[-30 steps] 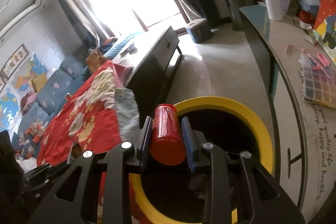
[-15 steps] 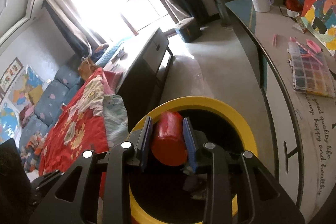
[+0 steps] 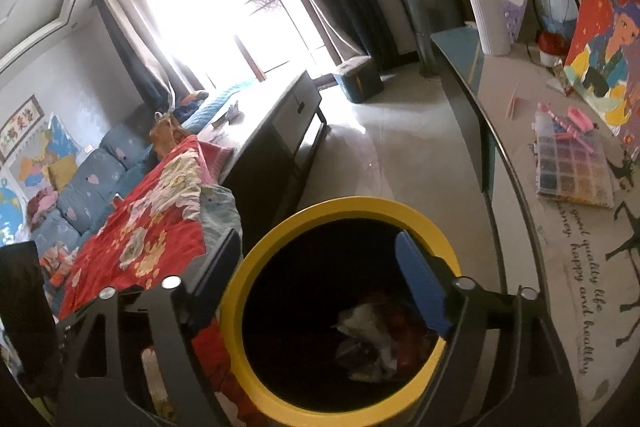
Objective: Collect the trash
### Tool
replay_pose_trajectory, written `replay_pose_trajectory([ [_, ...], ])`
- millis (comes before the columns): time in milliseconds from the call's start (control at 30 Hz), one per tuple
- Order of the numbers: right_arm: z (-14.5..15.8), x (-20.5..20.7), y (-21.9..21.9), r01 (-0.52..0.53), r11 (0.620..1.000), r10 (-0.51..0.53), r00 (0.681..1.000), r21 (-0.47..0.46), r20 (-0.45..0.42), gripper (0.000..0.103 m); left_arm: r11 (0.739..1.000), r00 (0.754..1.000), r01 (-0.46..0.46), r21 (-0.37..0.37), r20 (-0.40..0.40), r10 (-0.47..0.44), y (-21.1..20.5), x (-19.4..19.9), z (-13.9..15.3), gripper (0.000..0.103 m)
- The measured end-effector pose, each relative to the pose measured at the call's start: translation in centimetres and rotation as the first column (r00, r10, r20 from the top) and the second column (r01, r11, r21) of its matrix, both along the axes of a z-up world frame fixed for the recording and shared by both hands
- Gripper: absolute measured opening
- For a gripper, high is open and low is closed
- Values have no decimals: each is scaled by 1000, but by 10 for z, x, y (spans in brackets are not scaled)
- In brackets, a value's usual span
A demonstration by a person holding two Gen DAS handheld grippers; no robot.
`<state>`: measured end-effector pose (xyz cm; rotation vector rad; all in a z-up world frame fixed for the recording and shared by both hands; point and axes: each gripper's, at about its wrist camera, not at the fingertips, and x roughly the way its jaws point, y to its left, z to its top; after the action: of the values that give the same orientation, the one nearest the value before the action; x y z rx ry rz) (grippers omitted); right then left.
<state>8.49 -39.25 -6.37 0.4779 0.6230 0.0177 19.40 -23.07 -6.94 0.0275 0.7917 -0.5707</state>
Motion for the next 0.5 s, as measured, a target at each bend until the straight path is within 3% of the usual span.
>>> replay_pose_trajectory([
  [500, 20, -28, 32, -16, 997, 18, 999, -70, 35, 96, 994, 993, -105, -4, 46, 105, 41, -16, 20, 92],
])
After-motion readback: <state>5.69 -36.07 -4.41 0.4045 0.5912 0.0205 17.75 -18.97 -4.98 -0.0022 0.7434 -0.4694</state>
